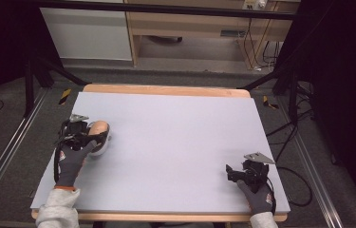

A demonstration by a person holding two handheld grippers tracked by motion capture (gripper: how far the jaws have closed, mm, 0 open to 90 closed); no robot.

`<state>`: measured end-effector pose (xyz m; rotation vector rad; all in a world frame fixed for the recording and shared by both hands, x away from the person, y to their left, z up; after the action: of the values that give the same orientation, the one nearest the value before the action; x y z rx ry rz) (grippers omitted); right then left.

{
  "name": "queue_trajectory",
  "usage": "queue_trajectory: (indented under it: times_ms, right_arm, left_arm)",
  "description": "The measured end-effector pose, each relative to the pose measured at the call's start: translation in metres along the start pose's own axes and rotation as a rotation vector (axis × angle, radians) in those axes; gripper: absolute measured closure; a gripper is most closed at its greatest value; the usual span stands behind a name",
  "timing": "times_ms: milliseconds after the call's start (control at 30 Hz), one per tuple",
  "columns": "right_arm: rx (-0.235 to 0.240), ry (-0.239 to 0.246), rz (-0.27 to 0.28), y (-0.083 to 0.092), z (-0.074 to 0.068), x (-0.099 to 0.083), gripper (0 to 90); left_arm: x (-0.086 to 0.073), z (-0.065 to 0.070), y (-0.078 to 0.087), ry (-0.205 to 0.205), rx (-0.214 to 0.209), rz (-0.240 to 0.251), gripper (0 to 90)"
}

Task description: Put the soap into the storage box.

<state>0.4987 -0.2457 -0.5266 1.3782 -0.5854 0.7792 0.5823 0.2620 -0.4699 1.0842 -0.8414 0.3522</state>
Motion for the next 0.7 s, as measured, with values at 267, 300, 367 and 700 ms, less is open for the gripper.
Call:
queue_trajectory:
  times_ms: [267,300,367,700]
  right_arm:
    - [0.000,0.004,0.000,0.0001,-0.0001,0.0000,5.4]
    - [0.000,0.004,0.000,0.0001,-0.0001,0.0000,5.4]
    - [0.000,0.004,0.000,0.0002,0.0000,0.0000,5.4]
    - [0.000,0.009,0.004,0.0000,0.0003,0.0000,5.4]
  left_arm:
    - [-0.0042,-0.0031,-0.0031,0.004,0.011,-0.016,31.4]
    - [-0.0042,-0.0031,-0.0031,0.004,0.011,-0.016,31.4]
    - [-0.0053,-0.0039,-0.0034,0.003,0.017,-0.021,31.4]
    - [-0.0092,-0.0053,-0.0065,0.004,0.028,-0.040,31.4]
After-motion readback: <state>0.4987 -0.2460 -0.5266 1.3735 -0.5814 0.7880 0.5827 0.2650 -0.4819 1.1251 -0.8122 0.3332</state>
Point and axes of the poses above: each handheld gripper's, and its own axes: y roughly backward along the jaws, x roughly out of its top, z roughly to its right, the point moved 8 cm from there along -y, roughly forward along the jaws, and after that the axes turned 11 degrees about -x, right-handed, at the moved point
